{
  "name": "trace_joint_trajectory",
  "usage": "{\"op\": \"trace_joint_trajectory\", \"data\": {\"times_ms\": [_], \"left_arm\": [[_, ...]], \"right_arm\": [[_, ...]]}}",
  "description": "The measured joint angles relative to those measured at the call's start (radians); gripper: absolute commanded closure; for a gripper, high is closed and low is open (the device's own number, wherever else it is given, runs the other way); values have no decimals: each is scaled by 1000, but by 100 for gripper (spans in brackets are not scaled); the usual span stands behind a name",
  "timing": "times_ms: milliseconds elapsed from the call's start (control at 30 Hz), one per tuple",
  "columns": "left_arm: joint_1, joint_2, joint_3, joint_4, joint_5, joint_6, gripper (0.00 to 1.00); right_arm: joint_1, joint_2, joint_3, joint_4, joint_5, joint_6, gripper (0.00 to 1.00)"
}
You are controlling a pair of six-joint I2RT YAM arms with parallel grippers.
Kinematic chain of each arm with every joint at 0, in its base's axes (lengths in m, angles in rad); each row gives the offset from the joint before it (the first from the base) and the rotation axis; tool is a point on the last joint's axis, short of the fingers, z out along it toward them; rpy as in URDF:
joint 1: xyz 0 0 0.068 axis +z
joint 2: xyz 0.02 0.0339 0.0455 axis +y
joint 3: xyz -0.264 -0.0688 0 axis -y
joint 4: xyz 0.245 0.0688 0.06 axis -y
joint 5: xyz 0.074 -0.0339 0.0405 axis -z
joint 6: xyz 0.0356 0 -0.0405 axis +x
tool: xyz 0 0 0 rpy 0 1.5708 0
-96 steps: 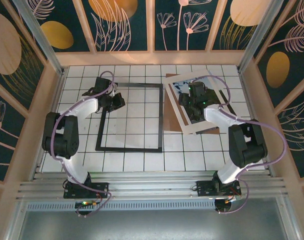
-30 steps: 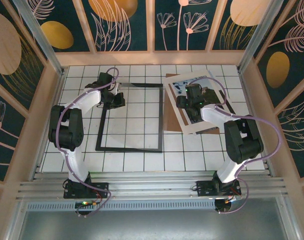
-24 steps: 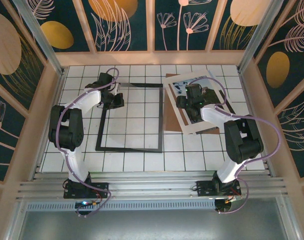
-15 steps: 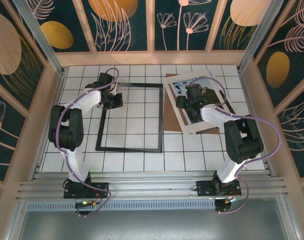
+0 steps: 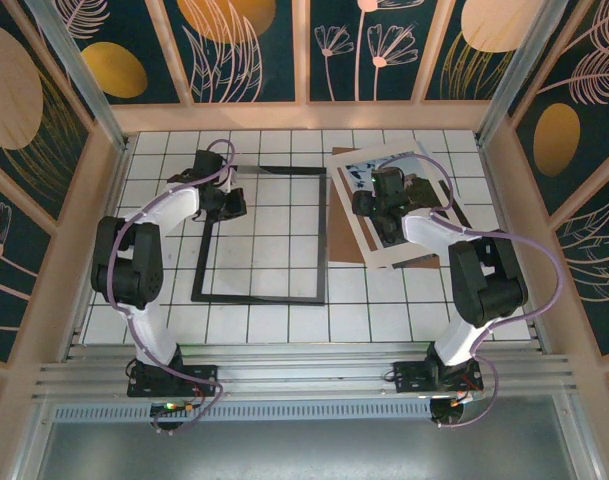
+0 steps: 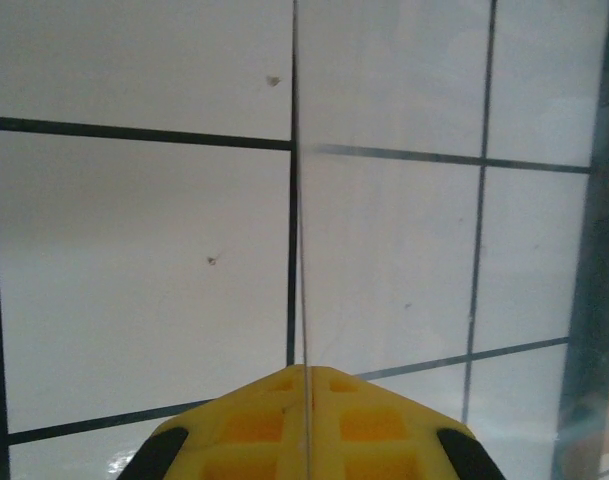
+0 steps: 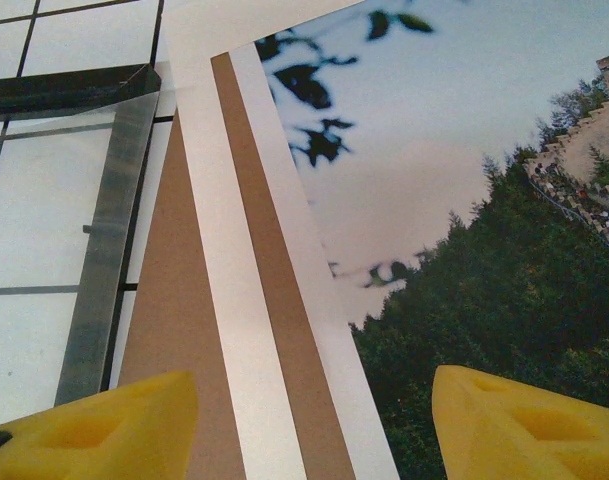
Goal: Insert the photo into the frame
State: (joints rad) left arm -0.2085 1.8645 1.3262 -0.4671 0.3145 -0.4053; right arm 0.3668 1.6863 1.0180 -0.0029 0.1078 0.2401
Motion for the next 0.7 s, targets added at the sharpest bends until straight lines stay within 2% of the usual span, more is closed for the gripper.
{"op": "trace_joint_trajectory", "data": {"times_ms": [267, 533, 700], "left_arm": [[0, -11, -5, 21, 33, -19, 100], [0, -66, -23, 75, 151, -43, 100], [0, -71, -29, 102, 187, -47, 100]], "right_arm": [[0, 0, -10, 4, -3, 0, 36], [0, 2, -13, 6, -3, 0, 35], [0, 2, -13, 6, -3, 0, 36]]}}
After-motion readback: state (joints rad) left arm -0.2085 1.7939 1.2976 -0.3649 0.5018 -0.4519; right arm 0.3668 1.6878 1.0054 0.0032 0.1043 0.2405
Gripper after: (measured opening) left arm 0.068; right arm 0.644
